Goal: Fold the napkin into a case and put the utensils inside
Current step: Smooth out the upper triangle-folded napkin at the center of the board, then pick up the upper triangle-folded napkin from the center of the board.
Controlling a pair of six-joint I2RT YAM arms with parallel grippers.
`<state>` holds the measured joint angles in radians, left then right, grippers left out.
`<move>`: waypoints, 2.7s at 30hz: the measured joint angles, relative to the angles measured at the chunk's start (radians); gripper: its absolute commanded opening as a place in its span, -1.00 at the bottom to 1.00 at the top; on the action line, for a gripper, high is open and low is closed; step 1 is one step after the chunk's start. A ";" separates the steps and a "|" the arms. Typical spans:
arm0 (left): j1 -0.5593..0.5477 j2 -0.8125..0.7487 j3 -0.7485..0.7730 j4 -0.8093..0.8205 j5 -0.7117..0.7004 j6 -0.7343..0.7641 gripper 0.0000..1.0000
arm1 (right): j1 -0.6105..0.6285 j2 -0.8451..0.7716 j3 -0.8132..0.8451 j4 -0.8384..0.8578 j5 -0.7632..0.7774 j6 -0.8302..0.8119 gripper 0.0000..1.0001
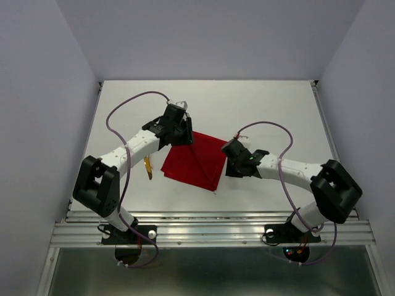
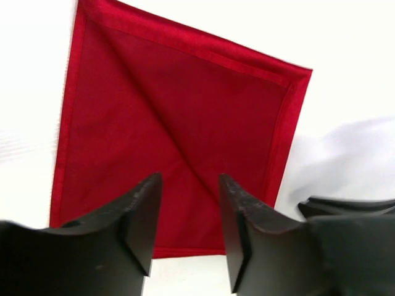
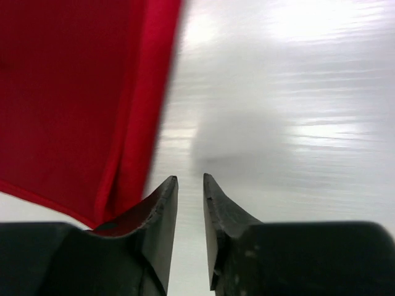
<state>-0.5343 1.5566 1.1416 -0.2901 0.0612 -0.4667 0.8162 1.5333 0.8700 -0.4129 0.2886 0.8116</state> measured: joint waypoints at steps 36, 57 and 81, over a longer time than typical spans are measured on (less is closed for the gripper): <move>-0.586 0.283 0.157 -0.213 -0.414 -0.133 0.22 | -0.391 -0.261 -0.151 -0.051 -0.064 -0.082 0.83; -0.603 0.330 0.132 -0.179 -0.439 -0.127 0.01 | -0.391 -0.245 -0.150 -0.051 -0.064 -0.086 0.84; -0.593 0.364 0.114 -0.073 -0.414 -0.036 -1.00 | -0.391 -0.249 -0.137 -0.055 -0.100 -0.094 0.86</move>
<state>-1.1275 1.9202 1.2556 -0.3630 -0.3527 -0.5030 0.4248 1.2839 0.7330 -0.4683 0.1883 0.7177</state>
